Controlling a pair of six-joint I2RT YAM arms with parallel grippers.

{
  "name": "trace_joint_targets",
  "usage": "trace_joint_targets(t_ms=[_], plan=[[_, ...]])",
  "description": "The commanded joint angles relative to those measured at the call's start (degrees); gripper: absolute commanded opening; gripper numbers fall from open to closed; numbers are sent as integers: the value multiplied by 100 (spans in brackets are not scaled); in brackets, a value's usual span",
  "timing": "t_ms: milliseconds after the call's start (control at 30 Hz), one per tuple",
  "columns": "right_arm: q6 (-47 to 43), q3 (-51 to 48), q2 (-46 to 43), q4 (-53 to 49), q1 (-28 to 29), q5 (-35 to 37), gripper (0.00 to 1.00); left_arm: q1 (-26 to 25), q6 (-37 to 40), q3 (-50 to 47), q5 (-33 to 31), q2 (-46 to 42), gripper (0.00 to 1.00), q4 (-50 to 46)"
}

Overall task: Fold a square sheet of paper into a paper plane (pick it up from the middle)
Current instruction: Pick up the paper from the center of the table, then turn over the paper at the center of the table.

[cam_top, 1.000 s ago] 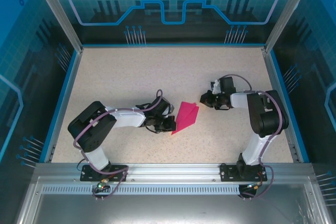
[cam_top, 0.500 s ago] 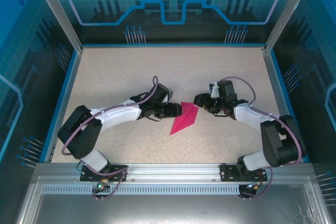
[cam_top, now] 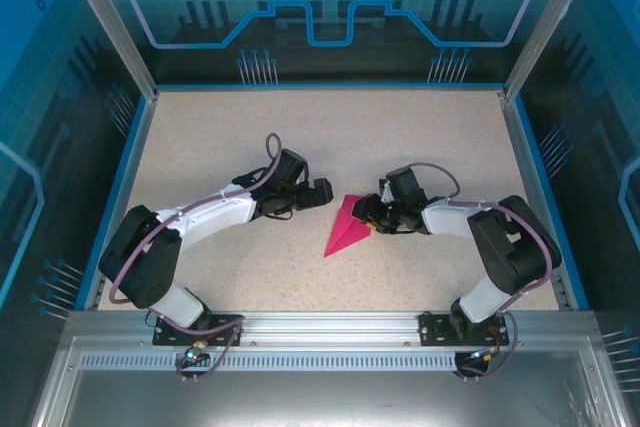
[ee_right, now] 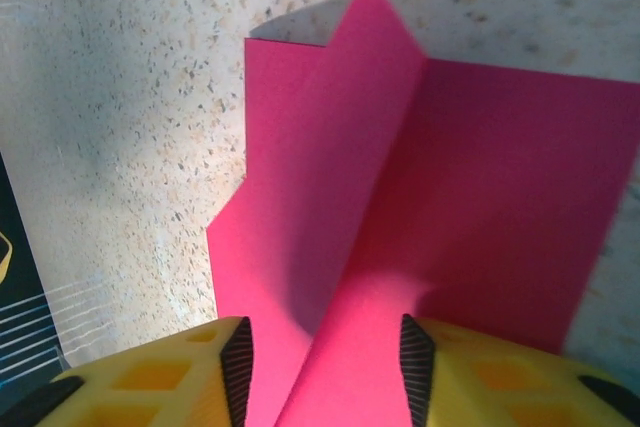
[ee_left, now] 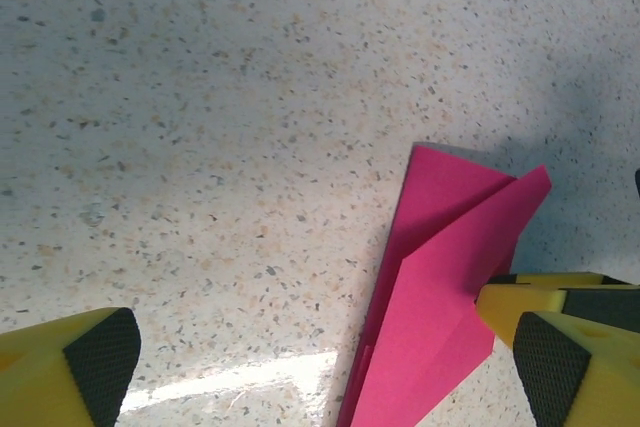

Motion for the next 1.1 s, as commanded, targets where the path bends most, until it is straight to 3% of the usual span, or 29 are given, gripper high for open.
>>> trace_joint_targets(t_ms=[0, 267, 400, 600, 867, 1067], plan=[[137, 173, 204, 479, 133, -199, 40, 138, -167, -60, 79, -113, 99, -145], [343, 204, 584, 1060, 330, -309, 28, 439, -336, -181, 647, -158, 99, -127], [546, -16, 568, 1735, 305, -282, 14, 559, -419, -459, 876, -436, 99, -131], [505, 129, 16, 2196, -45, -965, 8, 743, -500, -901, 2212, -869, 99, 256], [917, 836, -332, 2376, -560, -2456, 10, 840, -1493, -1243, 4231, -1040, 99, 2215], [1617, 1069, -250, 2857, -585, -2828, 11, 835, -2473, -1346, 4853, -675, 99, 3994]])
